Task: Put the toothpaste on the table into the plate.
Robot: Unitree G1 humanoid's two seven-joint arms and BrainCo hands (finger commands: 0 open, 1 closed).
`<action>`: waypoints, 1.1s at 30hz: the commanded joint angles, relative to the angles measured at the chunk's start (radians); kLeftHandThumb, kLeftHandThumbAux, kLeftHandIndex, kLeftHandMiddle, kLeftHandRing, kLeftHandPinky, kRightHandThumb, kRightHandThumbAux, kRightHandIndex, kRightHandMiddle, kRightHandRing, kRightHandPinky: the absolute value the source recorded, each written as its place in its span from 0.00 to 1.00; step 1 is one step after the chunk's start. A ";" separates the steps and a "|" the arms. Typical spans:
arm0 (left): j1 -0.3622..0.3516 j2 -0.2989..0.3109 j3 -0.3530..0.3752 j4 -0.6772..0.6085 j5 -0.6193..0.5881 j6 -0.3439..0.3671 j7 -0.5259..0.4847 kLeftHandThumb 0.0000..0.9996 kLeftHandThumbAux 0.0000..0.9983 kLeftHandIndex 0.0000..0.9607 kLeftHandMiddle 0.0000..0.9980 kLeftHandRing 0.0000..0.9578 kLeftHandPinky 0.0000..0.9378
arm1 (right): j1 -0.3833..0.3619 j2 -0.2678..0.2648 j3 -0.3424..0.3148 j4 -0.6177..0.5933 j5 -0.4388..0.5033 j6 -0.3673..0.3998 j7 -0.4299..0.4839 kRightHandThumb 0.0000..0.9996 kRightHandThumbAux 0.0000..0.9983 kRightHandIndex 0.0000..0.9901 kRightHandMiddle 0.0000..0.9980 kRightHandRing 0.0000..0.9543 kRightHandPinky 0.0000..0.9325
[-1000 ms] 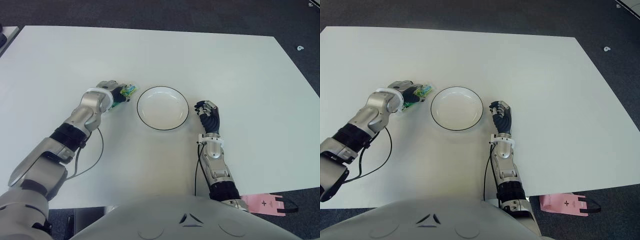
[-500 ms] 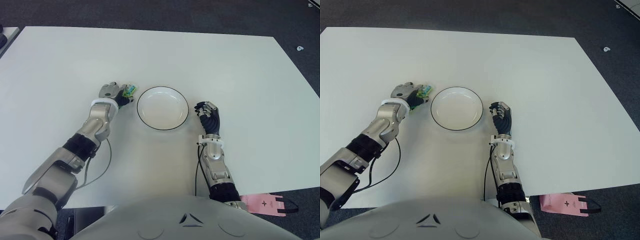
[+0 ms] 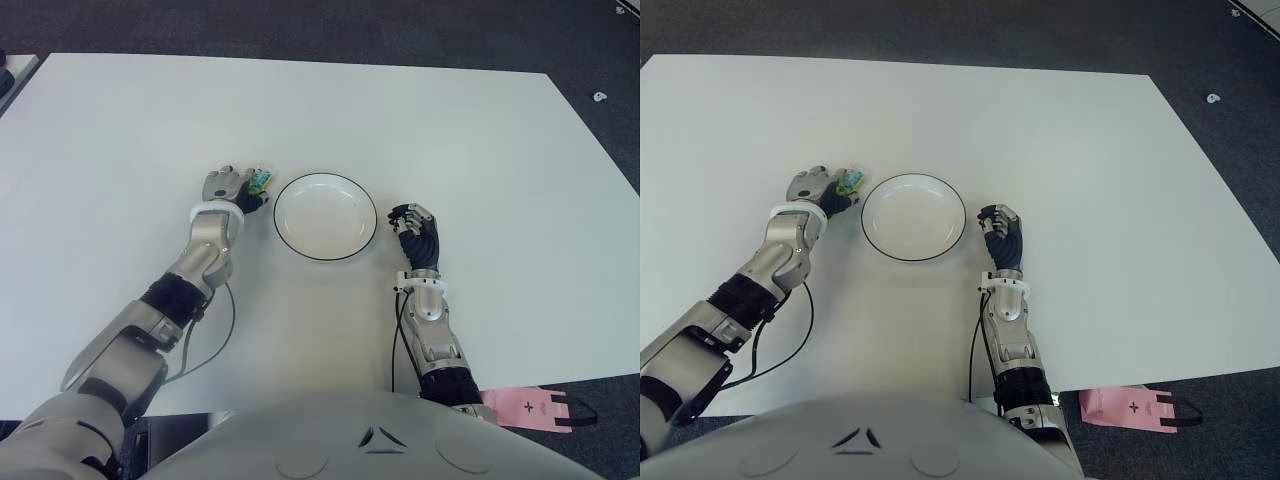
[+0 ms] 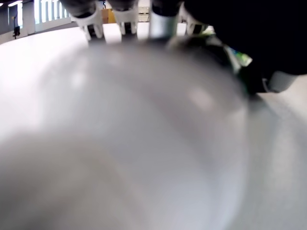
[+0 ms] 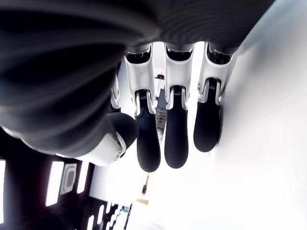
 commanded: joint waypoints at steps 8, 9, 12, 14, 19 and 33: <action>0.194 -0.069 -0.001 0.096 -0.054 0.027 0.051 0.65 0.41 0.15 0.20 0.19 0.29 | 0.110 -0.002 -0.011 0.094 0.002 0.088 0.003 0.71 0.73 0.43 0.51 0.51 0.52; 0.197 -0.074 0.007 0.098 -0.056 0.028 0.067 0.66 0.42 0.17 0.22 0.21 0.31 | 0.110 -0.001 -0.010 0.094 0.002 0.088 0.002 0.71 0.73 0.43 0.51 0.51 0.52; 0.202 -0.086 0.025 0.103 -0.062 0.027 0.098 0.69 0.46 0.27 0.31 0.34 0.43 | 0.108 -0.003 -0.011 0.096 0.002 0.088 0.003 0.71 0.73 0.43 0.50 0.50 0.51; 0.206 -0.092 0.037 0.106 -0.067 0.022 0.117 0.72 0.49 0.34 0.38 0.43 0.52 | 0.108 -0.004 -0.011 0.096 0.003 0.087 0.005 0.71 0.73 0.43 0.50 0.50 0.51; 0.222 -0.102 0.072 0.118 -0.082 -0.021 0.180 0.82 0.64 0.40 0.49 0.67 0.72 | 0.104 -0.004 -0.012 0.098 0.008 0.087 0.010 0.71 0.73 0.43 0.50 0.51 0.52; 0.211 -0.122 0.109 0.201 -0.081 -0.105 0.263 0.85 0.67 0.42 0.54 0.85 0.89 | 0.094 -0.003 -0.019 0.108 0.017 0.079 0.014 0.71 0.73 0.43 0.51 0.51 0.52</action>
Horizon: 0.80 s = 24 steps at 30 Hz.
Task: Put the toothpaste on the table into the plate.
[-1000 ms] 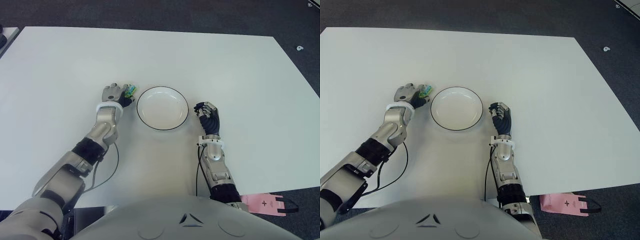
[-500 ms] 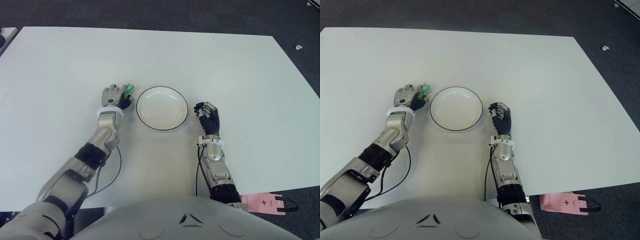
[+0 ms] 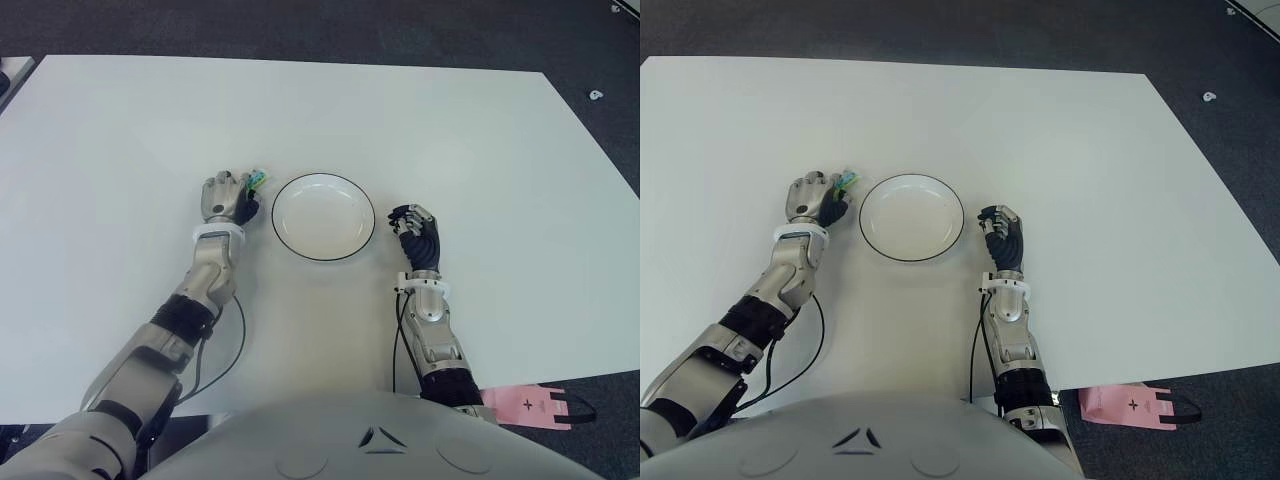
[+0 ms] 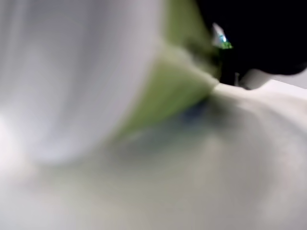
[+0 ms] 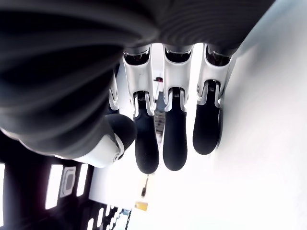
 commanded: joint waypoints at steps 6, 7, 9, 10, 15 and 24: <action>0.116 -0.044 0.020 0.136 -0.091 -0.031 -0.022 0.85 0.67 0.42 0.55 0.88 0.90 | 0.090 -0.003 -0.011 0.102 0.004 0.084 0.006 0.71 0.73 0.43 0.51 0.51 0.52; 0.116 -0.047 0.025 0.138 -0.094 -0.036 -0.014 0.85 0.67 0.42 0.55 0.88 0.91 | 0.090 -0.003 -0.011 0.102 0.003 0.085 0.006 0.71 0.73 0.43 0.51 0.51 0.52; 0.114 -0.053 0.034 0.148 -0.101 -0.045 0.000 0.85 0.67 0.42 0.55 0.89 0.91 | 0.087 -0.003 -0.012 0.106 0.002 0.084 0.005 0.71 0.73 0.43 0.51 0.51 0.52; 0.113 -0.056 0.039 0.152 -0.106 -0.049 0.009 0.85 0.67 0.42 0.55 0.89 0.91 | 0.086 -0.003 -0.012 0.107 0.002 0.083 0.005 0.71 0.73 0.43 0.51 0.51 0.52; 0.114 -0.071 0.059 0.162 -0.116 -0.058 0.044 0.85 0.67 0.42 0.55 0.89 0.91 | 0.086 -0.002 -0.013 0.107 0.002 0.082 0.004 0.71 0.73 0.43 0.51 0.51 0.52; 0.119 -0.117 0.121 0.183 -0.160 -0.074 0.167 0.85 0.67 0.42 0.54 0.88 0.88 | 0.081 0.000 -0.015 0.111 0.002 0.084 -0.001 0.71 0.73 0.43 0.51 0.51 0.52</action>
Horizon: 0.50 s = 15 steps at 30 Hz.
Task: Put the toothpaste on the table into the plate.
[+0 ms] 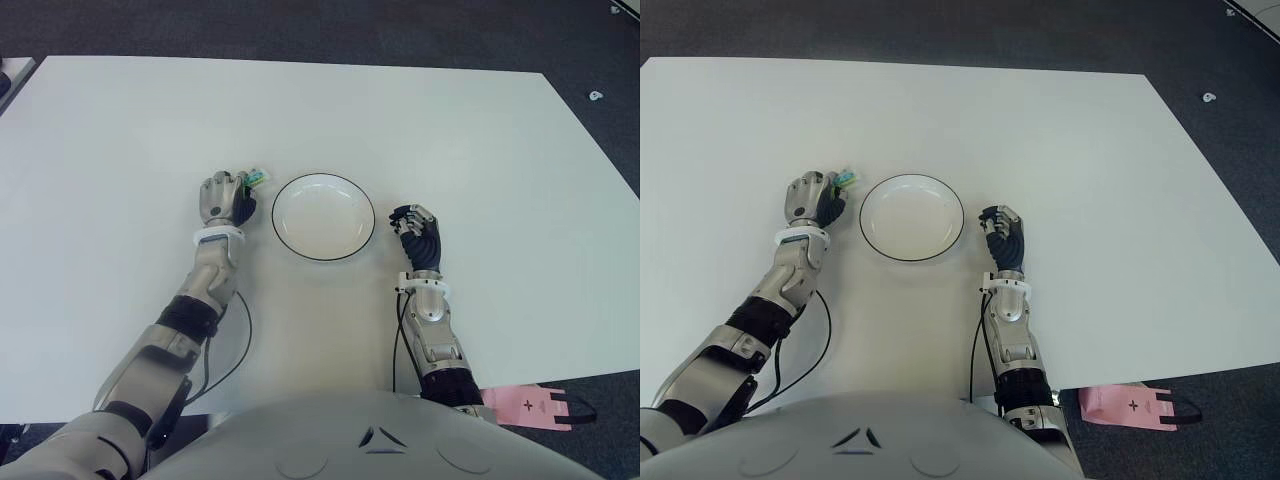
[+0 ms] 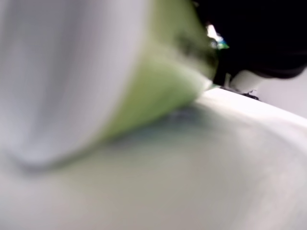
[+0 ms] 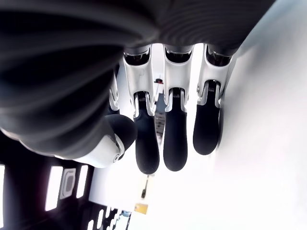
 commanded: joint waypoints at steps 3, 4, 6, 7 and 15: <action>0.125 -0.071 0.060 0.112 -0.121 -0.026 0.077 0.85 0.67 0.42 0.54 0.88 0.89 | 0.082 -0.002 -0.009 0.111 0.000 0.074 -0.001 0.71 0.73 0.43 0.51 0.51 0.53; 0.126 -0.075 0.068 0.115 -0.129 -0.038 0.094 0.85 0.67 0.42 0.54 0.88 0.90 | 0.082 -0.002 -0.008 0.112 0.000 0.072 -0.001 0.71 0.73 0.43 0.51 0.51 0.53; 0.128 -0.081 0.082 0.122 -0.145 -0.065 0.125 0.85 0.67 0.41 0.54 0.88 0.90 | 0.082 -0.003 -0.007 0.113 0.001 0.068 0.000 0.71 0.73 0.43 0.51 0.52 0.53; 0.127 -0.082 0.085 0.126 -0.148 -0.073 0.133 0.85 0.67 0.41 0.55 0.88 0.91 | 0.082 -0.003 -0.007 0.114 0.001 0.067 0.001 0.71 0.73 0.43 0.51 0.52 0.53; 0.143 -0.077 0.124 0.151 -0.198 -0.266 0.304 0.85 0.67 0.41 0.55 0.90 0.92 | 0.077 -0.007 -0.007 0.126 0.003 0.055 0.007 0.71 0.73 0.43 0.51 0.52 0.53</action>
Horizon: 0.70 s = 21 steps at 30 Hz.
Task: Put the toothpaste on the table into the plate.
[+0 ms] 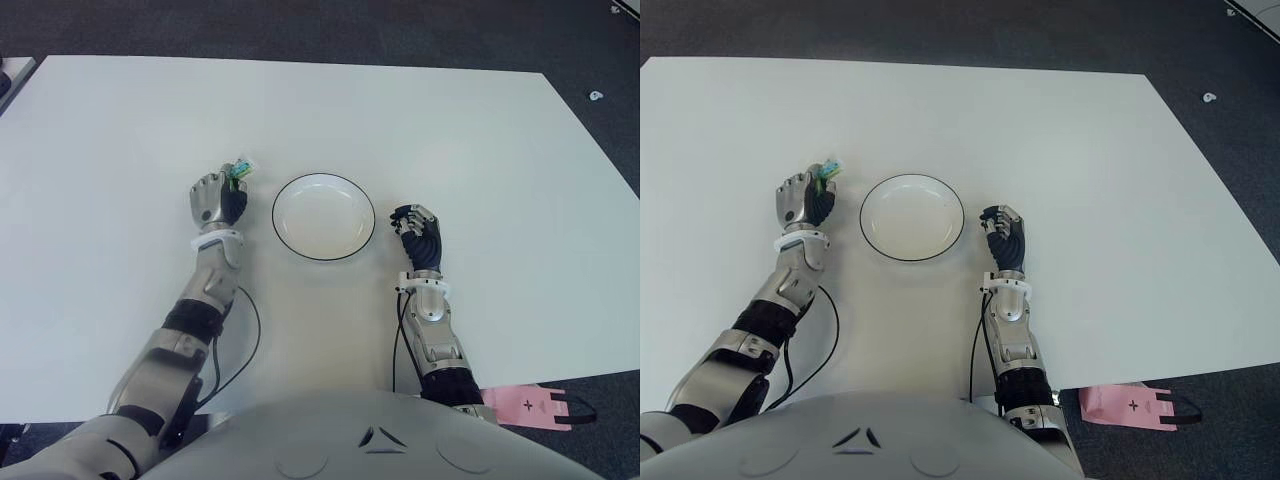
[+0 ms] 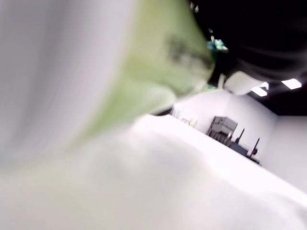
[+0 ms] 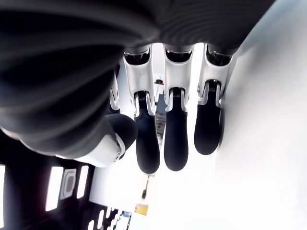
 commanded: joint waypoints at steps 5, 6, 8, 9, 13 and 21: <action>0.124 -0.002 -0.001 0.093 -0.043 -0.140 0.121 0.85 0.67 0.41 0.55 0.90 0.93 | 0.081 -0.002 -0.003 0.116 0.003 0.073 0.012 0.71 0.73 0.43 0.51 0.51 0.52; 0.126 0.002 0.000 0.086 -0.042 -0.149 0.128 0.85 0.67 0.41 0.55 0.90 0.93 | 0.081 -0.002 -0.003 0.116 0.003 0.073 0.012 0.71 0.73 0.43 0.51 0.51 0.52; 0.128 0.010 0.002 0.074 -0.040 -0.171 0.147 0.85 0.67 0.41 0.54 0.91 0.93 | 0.078 -0.001 -0.004 0.118 0.002 0.074 0.012 0.71 0.73 0.43 0.51 0.51 0.52; 0.130 0.014 0.003 0.067 -0.039 -0.182 0.156 0.85 0.67 0.41 0.54 0.91 0.93 | 0.077 -0.001 -0.003 0.118 0.002 0.075 0.012 0.71 0.73 0.43 0.51 0.51 0.53; 0.141 0.029 0.008 0.015 -0.024 -0.214 0.208 0.85 0.67 0.41 0.54 0.91 0.93 | 0.077 -0.001 -0.002 0.115 -0.003 0.086 0.010 0.71 0.73 0.43 0.51 0.51 0.52; 0.180 0.049 0.017 -0.154 -0.017 -0.266 0.216 0.85 0.67 0.41 0.54 0.92 0.93 | 0.074 0.001 -0.001 0.117 -0.004 0.093 0.011 0.71 0.73 0.43 0.51 0.51 0.51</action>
